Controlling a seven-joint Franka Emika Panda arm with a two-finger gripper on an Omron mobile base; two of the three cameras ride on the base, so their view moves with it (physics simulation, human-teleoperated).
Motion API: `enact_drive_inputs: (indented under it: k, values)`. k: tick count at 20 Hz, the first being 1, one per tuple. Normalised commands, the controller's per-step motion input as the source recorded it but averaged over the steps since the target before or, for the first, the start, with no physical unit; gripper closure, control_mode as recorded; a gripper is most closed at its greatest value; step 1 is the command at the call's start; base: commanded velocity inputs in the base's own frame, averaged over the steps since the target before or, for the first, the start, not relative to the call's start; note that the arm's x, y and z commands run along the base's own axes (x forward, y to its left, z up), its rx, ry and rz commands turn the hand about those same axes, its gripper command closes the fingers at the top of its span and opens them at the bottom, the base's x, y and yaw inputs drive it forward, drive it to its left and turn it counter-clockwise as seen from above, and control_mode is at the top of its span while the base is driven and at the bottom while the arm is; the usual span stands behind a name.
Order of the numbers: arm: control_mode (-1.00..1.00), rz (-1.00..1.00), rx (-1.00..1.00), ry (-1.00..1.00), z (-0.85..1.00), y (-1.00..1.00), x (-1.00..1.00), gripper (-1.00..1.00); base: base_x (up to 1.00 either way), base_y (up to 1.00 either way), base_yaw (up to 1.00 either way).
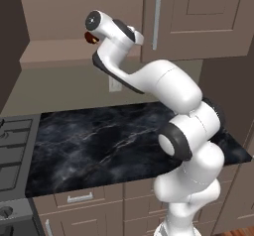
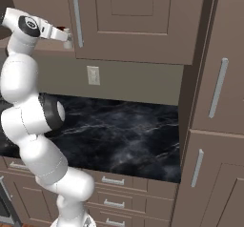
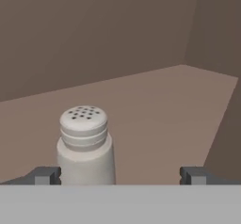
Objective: The dining table condiment station is running low on shaker. Refill the condiment station by opening the cabinet and taking the shaker from the cabinet and placing it on the dining table.
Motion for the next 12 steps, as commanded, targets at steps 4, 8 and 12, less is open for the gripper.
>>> enact_drive_inputs:
  k: [4,8,12]
  values:
    - [-1.0,0.0,-0.01,0.0,0.0,0.07,0.19,-1.0,0.0,0.0,0.0]
    - [-1.0,0.0,-0.01,0.0,-0.02,0.08,0.2,-1.0,0.0,0.0,0.0]
    - [-1.0,0.0,-0.01,0.0,-0.03,0.05,0.18,-1.0,0.0,0.0,0.0]
